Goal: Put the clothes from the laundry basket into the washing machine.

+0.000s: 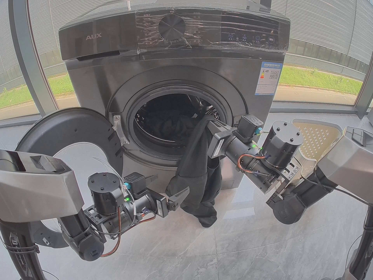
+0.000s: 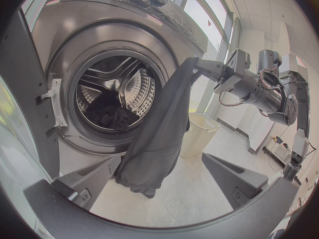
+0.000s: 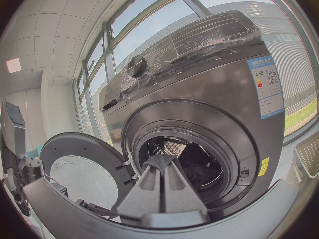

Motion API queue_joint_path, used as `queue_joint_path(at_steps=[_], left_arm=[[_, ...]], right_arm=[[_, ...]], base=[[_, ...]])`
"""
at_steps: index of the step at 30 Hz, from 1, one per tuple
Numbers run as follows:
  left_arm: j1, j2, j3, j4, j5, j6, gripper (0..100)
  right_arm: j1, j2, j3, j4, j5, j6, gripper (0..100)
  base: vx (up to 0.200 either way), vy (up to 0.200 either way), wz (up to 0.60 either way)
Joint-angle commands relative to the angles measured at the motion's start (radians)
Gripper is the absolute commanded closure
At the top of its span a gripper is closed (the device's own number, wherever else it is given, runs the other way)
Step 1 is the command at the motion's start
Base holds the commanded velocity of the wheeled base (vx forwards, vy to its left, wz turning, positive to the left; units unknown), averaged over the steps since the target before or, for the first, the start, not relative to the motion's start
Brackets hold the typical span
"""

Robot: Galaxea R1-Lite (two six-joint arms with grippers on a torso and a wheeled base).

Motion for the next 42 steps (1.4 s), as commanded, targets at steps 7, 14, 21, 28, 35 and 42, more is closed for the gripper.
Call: queue_joint_path(at_steps=[7,14,21,28,35,42], left_arm=[[-0.016,0.040,-0.021,0.000,-0.046,0.007,0],[-0.014,0.097,-0.089,0.000,-0.043,0.027,0],[-0.022,0.152,-0.170,0.000,-0.036,0.027,0],[-0.022,0.219,-0.257,0.000,0.003,0.027,0],[-0.023,0.265,-0.331,0.001,0.017,0.030,0],[-0.011,0.348,-0.443,0.004,0.057,0.035,0]], right_arm=[[0.023,0.006,-0.006,0.001,-0.003,0.001,100],[0.035,0.014,-0.018,0.002,-0.017,0.001,100],[0.035,0.038,-0.026,0.002,-0.020,0.001,100],[0.035,0.040,-0.032,0.002,-0.020,0.001,100],[0.035,0.049,-0.035,0.002,-0.021,0.001,100],[0.036,0.043,-0.034,0.001,-0.021,0.002,100]], base=[[0.000,0.000,0.00],[0.000,0.000,0.00],[0.000,0.000,0.00],[0.000,0.000,0.00],[0.000,0.000,0.00],[0.000,0.000,0.00]])
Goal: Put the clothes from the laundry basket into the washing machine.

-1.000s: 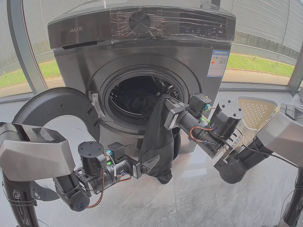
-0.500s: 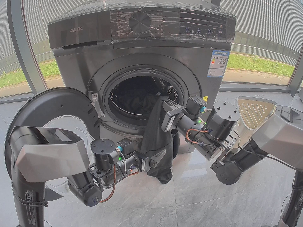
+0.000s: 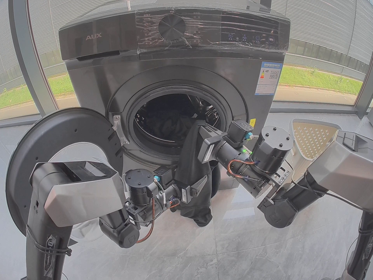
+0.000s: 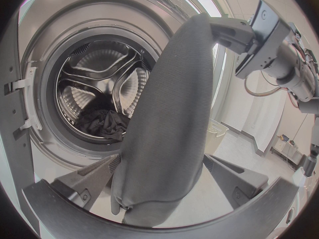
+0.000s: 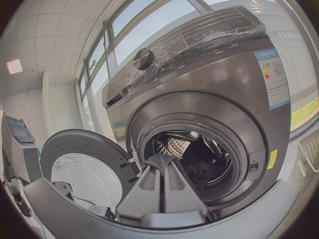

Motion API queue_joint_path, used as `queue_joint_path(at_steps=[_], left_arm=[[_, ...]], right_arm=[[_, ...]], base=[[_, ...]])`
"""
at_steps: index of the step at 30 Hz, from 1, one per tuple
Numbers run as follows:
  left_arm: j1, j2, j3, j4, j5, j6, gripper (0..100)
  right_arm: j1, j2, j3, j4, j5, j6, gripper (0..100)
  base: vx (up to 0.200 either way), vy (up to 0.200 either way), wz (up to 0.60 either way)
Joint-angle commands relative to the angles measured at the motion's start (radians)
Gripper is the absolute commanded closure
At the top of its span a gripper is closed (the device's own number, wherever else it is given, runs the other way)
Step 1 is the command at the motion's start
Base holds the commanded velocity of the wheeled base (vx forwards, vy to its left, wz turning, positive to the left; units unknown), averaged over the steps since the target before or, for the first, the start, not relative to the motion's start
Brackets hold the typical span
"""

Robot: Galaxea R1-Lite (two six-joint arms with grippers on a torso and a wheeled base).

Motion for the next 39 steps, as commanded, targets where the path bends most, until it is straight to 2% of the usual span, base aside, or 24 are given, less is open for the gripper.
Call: queue_joint_path(at_steps=[1,3,4,12,19,28,32,36,37,39], left_arm=[[0.013,0.078,-0.089,0.004,0.017,0.001,0],[0.017,0.089,-0.115,0.005,0.026,0.001,0],[0.025,0.095,-0.119,0.004,0.032,0.001,100],[0.030,0.061,-0.087,-0.002,0.040,0.003,100],[0.028,-0.117,0.065,-0.004,0.029,0.004,100],[0.034,-0.249,0.175,-0.004,-0.038,0.004,100],[0.048,-0.267,0.189,-0.004,-0.054,0.004,100],[0.062,-0.269,0.191,-0.005,-0.057,0.004,100],[0.065,-0.269,0.189,-0.005,-0.063,0.004,100],[0.069,-0.278,0.189,-0.005,-0.089,0.003,100]], right_arm=[[0.003,-0.003,0.005,-0.002,0.000,0.000,100],[0.006,-0.006,0.005,-0.002,-0.002,0.002,100],[0.007,-0.007,0.005,-0.003,-0.008,0.002,100],[-0.011,0.002,0.006,-0.003,-0.017,0.012,100],[-0.060,0.011,0.002,-0.003,-0.017,0.012,100],[-0.048,0.023,0.030,-0.013,-0.003,0.019,100],[-0.047,0.017,0.059,-0.017,0.020,0.019,100],[-0.047,0.011,0.074,-0.020,0.021,0.020,100],[-0.048,0.010,0.077,-0.020,0.021,0.020,0],[-0.054,0.005,0.088,-0.020,0.020,0.022,0]], base=[[0.000,0.000,0.00],[0.000,0.000,0.00],[0.000,0.000,0.00],[0.000,0.000,0.00],[0.000,0.000,0.00],[0.000,0.000,0.00],[0.000,0.000,0.00],[0.000,0.000,0.00],[0.000,0.000,0.00],[0.000,0.000,0.00]])
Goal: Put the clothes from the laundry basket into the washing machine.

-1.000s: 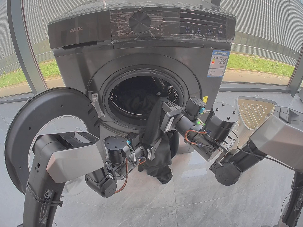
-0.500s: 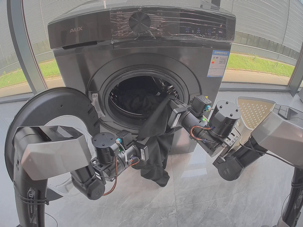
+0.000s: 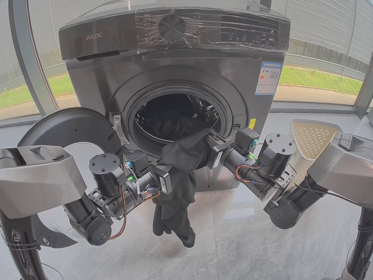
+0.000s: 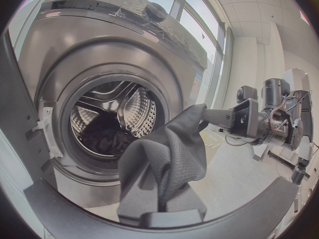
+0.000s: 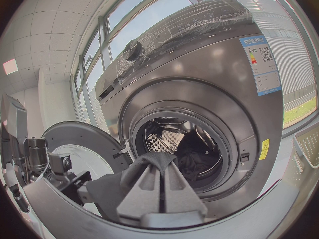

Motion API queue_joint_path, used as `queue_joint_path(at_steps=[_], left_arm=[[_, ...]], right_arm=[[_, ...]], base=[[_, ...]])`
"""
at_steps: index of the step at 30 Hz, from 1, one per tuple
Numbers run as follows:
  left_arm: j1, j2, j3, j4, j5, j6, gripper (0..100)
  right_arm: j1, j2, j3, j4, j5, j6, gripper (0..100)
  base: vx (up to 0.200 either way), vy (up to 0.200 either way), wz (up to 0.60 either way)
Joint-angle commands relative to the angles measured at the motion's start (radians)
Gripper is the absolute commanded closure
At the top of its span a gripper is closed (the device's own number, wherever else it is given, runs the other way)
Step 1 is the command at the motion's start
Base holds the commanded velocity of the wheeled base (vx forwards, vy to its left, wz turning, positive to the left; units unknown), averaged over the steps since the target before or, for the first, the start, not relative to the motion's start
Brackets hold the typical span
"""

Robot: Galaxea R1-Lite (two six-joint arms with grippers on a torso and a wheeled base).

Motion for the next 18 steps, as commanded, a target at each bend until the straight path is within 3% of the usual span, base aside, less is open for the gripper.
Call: queue_joint_path(at_steps=[1,4,12,16,18], left_arm=[[0.011,-0.027,0.002,-0.001,-0.021,-0.002,100],[0.023,-0.045,0.010,-0.001,-0.069,-0.006,100],[0.043,-0.050,0.033,-0.001,-0.084,-0.005,100],[0.048,-0.067,0.048,-0.001,-0.127,-0.003,100],[0.051,-0.090,0.056,-0.001,-0.174,-0.003,100]], right_arm=[[-0.008,-0.010,0.018,-0.001,-0.001,0.001,0],[-0.032,-0.030,0.064,-0.001,-0.001,0.001,0],[-0.111,-0.046,0.137,0.005,-0.009,0.015,0],[-0.136,-0.039,0.176,0.013,-0.006,0.013,0],[-0.151,-0.019,0.209,0.019,-0.003,0.013,0]], base=[[0.000,0.000,0.00],[0.000,0.000,0.00],[0.000,0.000,0.00],[0.000,0.000,0.00],[0.000,0.000,0.00]])
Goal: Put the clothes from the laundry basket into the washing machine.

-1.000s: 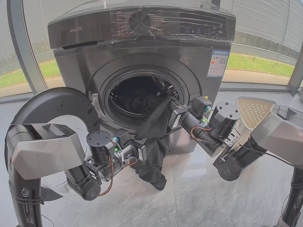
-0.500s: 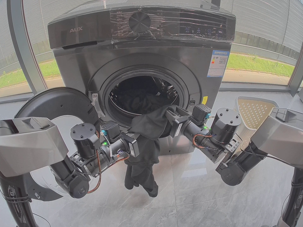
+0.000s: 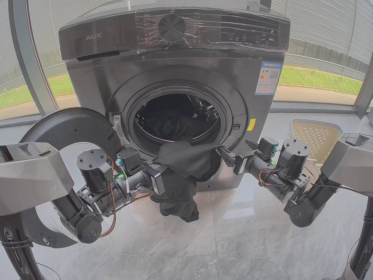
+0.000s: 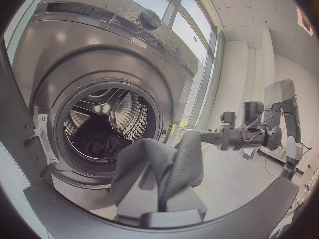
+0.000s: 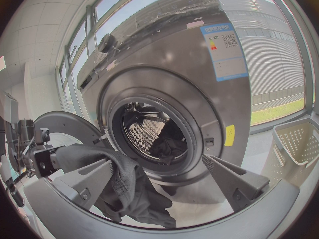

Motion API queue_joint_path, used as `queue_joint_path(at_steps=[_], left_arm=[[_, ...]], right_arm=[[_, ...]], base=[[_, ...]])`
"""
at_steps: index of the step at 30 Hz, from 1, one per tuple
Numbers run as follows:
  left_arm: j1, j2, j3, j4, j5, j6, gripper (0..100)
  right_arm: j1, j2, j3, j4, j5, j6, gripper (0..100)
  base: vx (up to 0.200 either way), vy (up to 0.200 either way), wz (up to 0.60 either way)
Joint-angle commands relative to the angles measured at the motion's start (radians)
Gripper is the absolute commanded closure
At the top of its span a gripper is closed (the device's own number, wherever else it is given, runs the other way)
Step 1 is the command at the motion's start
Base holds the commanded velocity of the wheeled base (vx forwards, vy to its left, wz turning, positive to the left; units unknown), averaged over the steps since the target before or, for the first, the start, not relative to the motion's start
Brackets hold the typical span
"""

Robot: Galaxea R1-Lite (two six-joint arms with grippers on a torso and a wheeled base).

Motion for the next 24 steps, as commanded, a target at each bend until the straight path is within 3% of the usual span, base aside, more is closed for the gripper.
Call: queue_joint_path(at_steps=[1,11,17,22,23,24], left_arm=[[0.006,-0.036,0.015,0.000,-0.045,0.000,100],[0.009,-0.034,0.015,0.000,-0.057,0.005,100],[0.029,-0.028,0.009,0.000,-0.054,0.006,100],[0.039,-0.021,0.012,0.000,-0.045,0.008,100],[0.043,-0.016,0.015,0.000,-0.043,0.009,100],[0.043,-0.011,0.015,0.000,-0.043,0.009,100]], right_arm=[[-0.026,0.037,0.051,0.007,0.001,0.000,0],[-0.074,0.158,0.057,-0.007,0.012,0.000,0],[-0.089,0.143,0.157,-0.041,0.145,-0.004,0],[-0.074,0.143,0.189,-0.056,0.193,-0.009,0],[-0.061,0.141,0.192,-0.082,0.242,-0.010,0],[-0.052,0.140,0.192,-0.099,0.259,-0.010,0]], base=[[0.000,0.000,0.00],[0.000,0.000,0.00],[0.000,0.000,0.00],[0.000,0.000,0.00],[0.000,0.000,0.00],[0.000,0.000,0.00]])
